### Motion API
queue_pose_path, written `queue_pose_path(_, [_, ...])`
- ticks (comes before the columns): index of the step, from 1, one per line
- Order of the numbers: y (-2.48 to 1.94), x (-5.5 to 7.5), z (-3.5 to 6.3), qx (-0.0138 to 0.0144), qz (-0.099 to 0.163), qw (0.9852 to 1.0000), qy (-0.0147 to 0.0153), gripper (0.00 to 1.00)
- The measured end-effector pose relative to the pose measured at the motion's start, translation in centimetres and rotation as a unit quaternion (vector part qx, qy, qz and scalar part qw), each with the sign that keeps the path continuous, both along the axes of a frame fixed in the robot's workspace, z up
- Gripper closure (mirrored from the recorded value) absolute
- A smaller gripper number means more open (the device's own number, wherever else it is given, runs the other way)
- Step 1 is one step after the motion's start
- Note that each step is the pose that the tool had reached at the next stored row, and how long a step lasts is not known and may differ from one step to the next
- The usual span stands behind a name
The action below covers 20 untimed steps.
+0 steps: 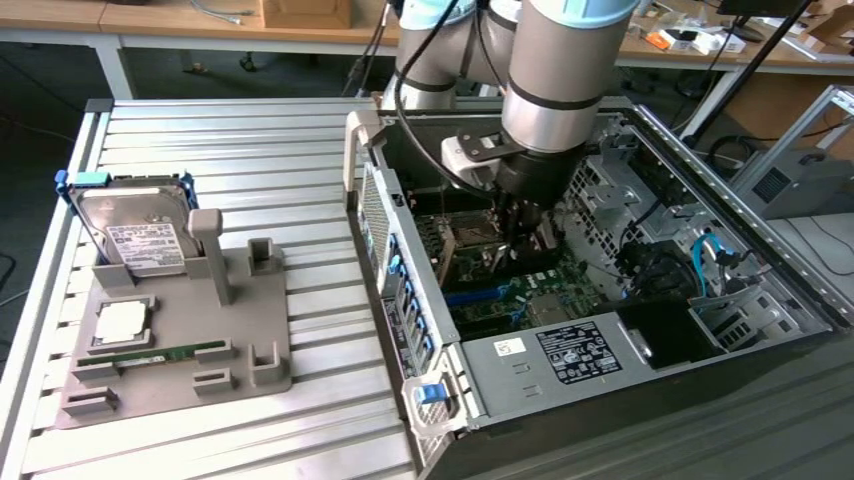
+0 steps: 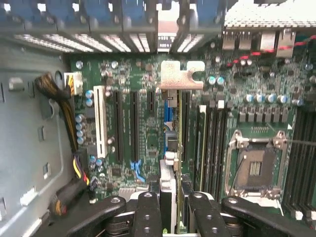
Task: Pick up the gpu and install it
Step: 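Insert the gpu into the slot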
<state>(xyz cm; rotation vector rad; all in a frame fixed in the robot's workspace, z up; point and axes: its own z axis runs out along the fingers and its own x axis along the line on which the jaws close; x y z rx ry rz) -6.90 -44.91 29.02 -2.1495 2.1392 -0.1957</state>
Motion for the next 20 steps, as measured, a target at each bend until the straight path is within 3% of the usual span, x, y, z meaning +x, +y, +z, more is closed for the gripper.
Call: queue_pose_path(20, [-0.05,-2.8,-1.41,0.0000,0.000,1.0000,0.0000,0.73])
